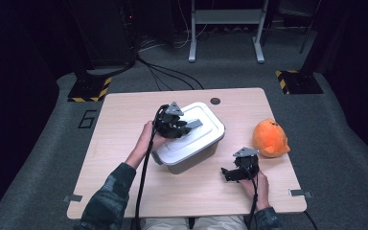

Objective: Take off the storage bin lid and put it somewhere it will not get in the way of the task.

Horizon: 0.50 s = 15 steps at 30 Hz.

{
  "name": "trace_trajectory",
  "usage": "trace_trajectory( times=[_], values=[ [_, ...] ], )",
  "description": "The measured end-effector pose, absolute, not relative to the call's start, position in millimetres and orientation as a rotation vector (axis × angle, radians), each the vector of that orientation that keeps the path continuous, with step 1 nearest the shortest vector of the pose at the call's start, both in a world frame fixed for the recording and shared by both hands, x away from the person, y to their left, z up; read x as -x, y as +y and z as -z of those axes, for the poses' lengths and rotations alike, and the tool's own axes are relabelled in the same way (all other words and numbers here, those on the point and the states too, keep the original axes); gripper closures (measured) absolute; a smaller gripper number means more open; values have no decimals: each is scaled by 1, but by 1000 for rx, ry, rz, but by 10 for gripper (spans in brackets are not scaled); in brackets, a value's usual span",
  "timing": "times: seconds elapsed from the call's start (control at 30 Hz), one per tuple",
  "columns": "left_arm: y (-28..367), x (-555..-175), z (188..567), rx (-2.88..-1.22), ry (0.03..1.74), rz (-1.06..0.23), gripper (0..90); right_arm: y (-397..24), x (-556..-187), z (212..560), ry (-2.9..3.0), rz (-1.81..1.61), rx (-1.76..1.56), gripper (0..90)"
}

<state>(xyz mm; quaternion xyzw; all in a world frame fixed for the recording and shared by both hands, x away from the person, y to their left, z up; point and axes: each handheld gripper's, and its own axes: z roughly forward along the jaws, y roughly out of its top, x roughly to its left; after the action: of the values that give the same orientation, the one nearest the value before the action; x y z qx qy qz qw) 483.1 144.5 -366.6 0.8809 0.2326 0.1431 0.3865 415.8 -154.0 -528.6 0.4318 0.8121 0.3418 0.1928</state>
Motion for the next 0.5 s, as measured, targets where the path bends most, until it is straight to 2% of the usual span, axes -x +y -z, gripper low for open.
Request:
trace_trajectory(
  times=[0.5],
  values=[
    [158, -480, 358, -2230, 608, -394, 664, -154, -416, 529, 2276, -963, -1219, 23]
  ],
)
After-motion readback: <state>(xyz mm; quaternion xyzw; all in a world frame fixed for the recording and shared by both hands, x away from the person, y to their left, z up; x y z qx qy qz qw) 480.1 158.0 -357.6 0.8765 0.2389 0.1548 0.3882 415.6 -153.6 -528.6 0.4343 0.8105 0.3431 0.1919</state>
